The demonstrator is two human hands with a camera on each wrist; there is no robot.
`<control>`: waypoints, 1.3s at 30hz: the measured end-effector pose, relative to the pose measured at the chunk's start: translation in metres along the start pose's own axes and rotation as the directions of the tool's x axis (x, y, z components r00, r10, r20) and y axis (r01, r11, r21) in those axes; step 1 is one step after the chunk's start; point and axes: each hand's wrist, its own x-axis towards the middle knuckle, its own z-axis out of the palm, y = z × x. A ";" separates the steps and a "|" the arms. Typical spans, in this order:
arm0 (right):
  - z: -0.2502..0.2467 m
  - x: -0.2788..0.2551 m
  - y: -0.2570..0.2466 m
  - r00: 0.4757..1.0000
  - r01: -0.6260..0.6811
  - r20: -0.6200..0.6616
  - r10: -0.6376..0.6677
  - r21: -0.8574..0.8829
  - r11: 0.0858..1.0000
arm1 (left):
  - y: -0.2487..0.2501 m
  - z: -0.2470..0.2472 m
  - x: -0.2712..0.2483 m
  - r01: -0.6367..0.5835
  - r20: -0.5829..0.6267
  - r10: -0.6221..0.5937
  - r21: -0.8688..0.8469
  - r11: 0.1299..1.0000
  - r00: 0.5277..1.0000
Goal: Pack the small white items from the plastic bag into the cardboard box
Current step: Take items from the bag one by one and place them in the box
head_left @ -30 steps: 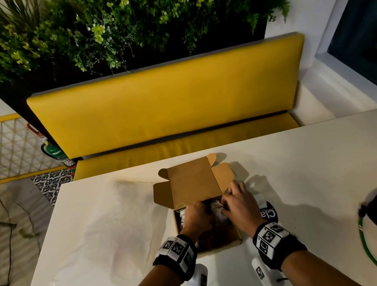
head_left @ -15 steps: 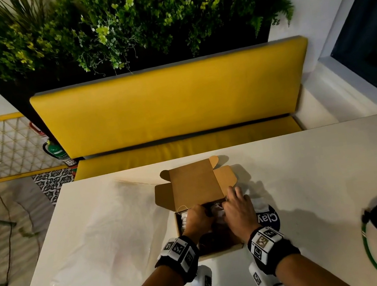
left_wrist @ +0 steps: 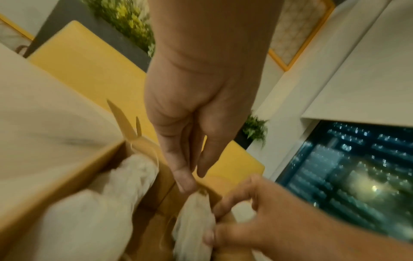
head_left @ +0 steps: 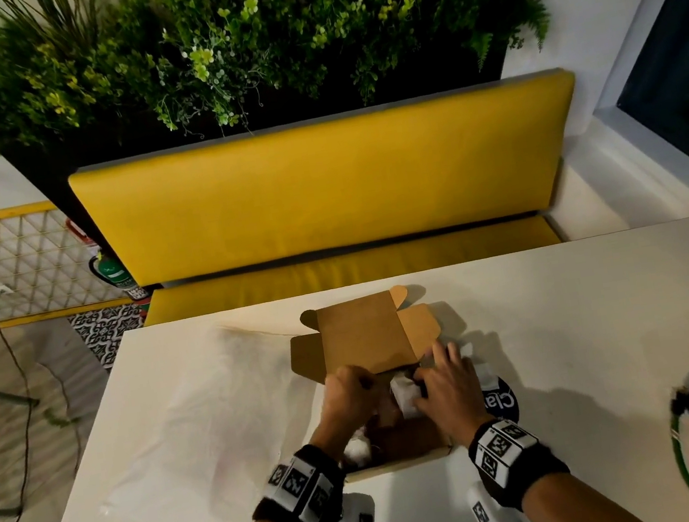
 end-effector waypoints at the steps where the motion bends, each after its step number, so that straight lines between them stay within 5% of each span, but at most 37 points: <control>1: -0.001 -0.001 0.001 1.000 0.001 -0.011 0.000 0.015 1.000 | -0.004 -0.010 -0.006 -0.014 -0.029 0.014 0.002 1.000 0.999; 7: -0.016 -0.015 -0.006 0.993 0.010 -0.115 0.011 0.180 0.984 | -0.050 -0.055 -0.054 0.077 -0.097 -0.074 0.032 0.996 0.993; 12: -0.035 -0.045 -0.026 0.966 0.226 0.028 -0.258 0.399 0.889 | -0.106 -0.073 -0.109 0.221 0.035 -0.219 -0.074 0.973 0.975; 15: -0.048 -0.064 -0.058 0.898 0.348 0.087 -0.431 0.458 0.818 | -0.150 -0.076 -0.152 0.330 0.156 -0.346 0.118 0.937 0.925; 17: -0.053 -0.071 -0.089 0.844 0.410 0.128 -0.521 0.474 0.779 | -0.181 -0.074 -0.173 0.361 0.034 -0.381 0.248 0.899 0.924; 23: -0.024 -0.074 -0.196 0.747 0.600 0.130 -0.652 0.291 0.745 | -0.238 -0.066 -0.200 0.281 -0.230 -0.218 0.296 0.913 0.948; 29: 0.024 -0.078 -0.266 0.797 0.562 0.221 -0.563 0.073 0.824 | -0.253 -0.072 -0.206 -0.023 -0.227 0.047 0.107 0.994 0.973; 32: 0.033 -0.080 -0.281 0.810 0.556 0.218 -0.544 0.005 0.831 | -0.262 -0.071 -0.208 -0.207 -0.206 0.247 0.199 0.958 0.947; 35: 0.038 -0.085 -0.293 0.804 0.562 0.241 -0.544 -0.008 0.827 | -0.266 -0.089 -0.210 -0.121 -0.036 0.130 0.174 0.977 0.991; 39: 0.043 -0.091 -0.305 0.850 0.497 0.253 -0.462 -0.098 0.862 | -0.305 -0.079 -0.203 -0.113 -0.017 0.122 0.264 0.958 0.992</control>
